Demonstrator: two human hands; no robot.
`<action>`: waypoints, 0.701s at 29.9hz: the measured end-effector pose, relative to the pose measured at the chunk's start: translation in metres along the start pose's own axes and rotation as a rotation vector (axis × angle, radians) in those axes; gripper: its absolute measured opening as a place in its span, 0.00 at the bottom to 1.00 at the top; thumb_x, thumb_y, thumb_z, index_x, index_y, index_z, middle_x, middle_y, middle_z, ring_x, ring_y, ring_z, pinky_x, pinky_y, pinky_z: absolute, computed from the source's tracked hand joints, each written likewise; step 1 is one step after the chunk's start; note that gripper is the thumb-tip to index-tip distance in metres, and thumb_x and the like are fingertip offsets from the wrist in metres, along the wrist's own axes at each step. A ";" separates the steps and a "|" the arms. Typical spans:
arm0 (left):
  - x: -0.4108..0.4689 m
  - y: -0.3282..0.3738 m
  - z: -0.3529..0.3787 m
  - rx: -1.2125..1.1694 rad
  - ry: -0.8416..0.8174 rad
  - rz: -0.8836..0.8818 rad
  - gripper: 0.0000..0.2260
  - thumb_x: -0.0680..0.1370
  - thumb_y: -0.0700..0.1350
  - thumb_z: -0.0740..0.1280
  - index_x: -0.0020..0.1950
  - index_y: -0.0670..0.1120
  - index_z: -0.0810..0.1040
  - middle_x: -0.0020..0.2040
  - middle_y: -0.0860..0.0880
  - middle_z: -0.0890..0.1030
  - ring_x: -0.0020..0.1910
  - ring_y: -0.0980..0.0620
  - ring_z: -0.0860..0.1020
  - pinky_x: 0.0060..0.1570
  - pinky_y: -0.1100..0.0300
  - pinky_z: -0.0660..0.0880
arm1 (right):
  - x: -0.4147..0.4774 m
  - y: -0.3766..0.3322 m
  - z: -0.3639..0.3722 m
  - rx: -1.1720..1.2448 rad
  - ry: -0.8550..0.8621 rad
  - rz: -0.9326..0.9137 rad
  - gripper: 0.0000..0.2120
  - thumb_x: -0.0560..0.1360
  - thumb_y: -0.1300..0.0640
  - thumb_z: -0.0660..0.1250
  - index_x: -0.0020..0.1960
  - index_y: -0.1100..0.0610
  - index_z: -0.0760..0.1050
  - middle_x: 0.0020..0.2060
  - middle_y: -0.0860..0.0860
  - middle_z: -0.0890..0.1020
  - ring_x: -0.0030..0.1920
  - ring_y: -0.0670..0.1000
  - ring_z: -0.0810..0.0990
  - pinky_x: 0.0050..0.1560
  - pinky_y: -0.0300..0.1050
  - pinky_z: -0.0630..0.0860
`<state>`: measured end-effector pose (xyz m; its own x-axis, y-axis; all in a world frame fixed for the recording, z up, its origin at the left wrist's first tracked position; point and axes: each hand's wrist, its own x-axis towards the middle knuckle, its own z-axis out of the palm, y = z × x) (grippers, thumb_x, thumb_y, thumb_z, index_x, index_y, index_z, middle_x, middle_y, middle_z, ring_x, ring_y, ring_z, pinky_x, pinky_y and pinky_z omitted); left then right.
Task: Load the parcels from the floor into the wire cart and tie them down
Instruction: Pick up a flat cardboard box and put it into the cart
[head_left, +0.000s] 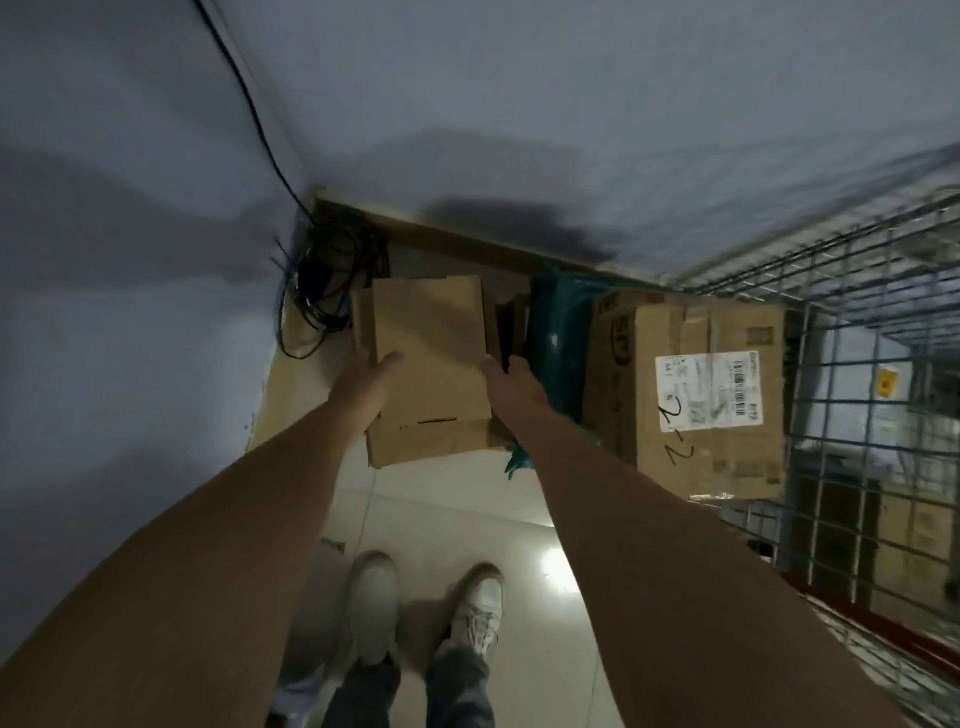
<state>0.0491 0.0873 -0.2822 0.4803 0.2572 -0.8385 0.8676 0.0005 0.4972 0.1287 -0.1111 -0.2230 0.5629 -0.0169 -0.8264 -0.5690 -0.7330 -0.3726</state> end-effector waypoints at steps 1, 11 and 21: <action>0.018 -0.015 0.005 -0.029 -0.016 -0.012 0.35 0.70 0.75 0.65 0.75 0.65 0.68 0.66 0.53 0.80 0.59 0.44 0.81 0.61 0.43 0.78 | 0.008 0.005 0.008 -0.002 -0.011 0.005 0.28 0.85 0.42 0.56 0.79 0.56 0.61 0.70 0.53 0.73 0.66 0.58 0.74 0.56 0.45 0.66; 0.040 -0.032 0.031 -0.313 0.096 -0.039 0.31 0.75 0.60 0.74 0.76 0.55 0.72 0.65 0.51 0.81 0.61 0.45 0.80 0.66 0.41 0.75 | 0.057 0.034 0.051 0.044 0.093 -0.030 0.31 0.79 0.43 0.64 0.79 0.54 0.64 0.70 0.55 0.72 0.64 0.59 0.76 0.62 0.58 0.78; 0.052 -0.043 0.053 -0.269 0.176 -0.018 0.30 0.80 0.50 0.73 0.79 0.47 0.65 0.66 0.50 0.77 0.63 0.48 0.76 0.61 0.54 0.72 | 0.076 0.046 0.071 0.185 0.010 0.006 0.30 0.81 0.53 0.67 0.80 0.49 0.61 0.68 0.52 0.76 0.56 0.52 0.74 0.52 0.44 0.71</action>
<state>0.0437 0.0494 -0.3593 0.4155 0.4181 -0.8078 0.7992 0.2563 0.5437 0.1026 -0.0976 -0.3327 0.5650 -0.0283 -0.8246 -0.6723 -0.5952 -0.4402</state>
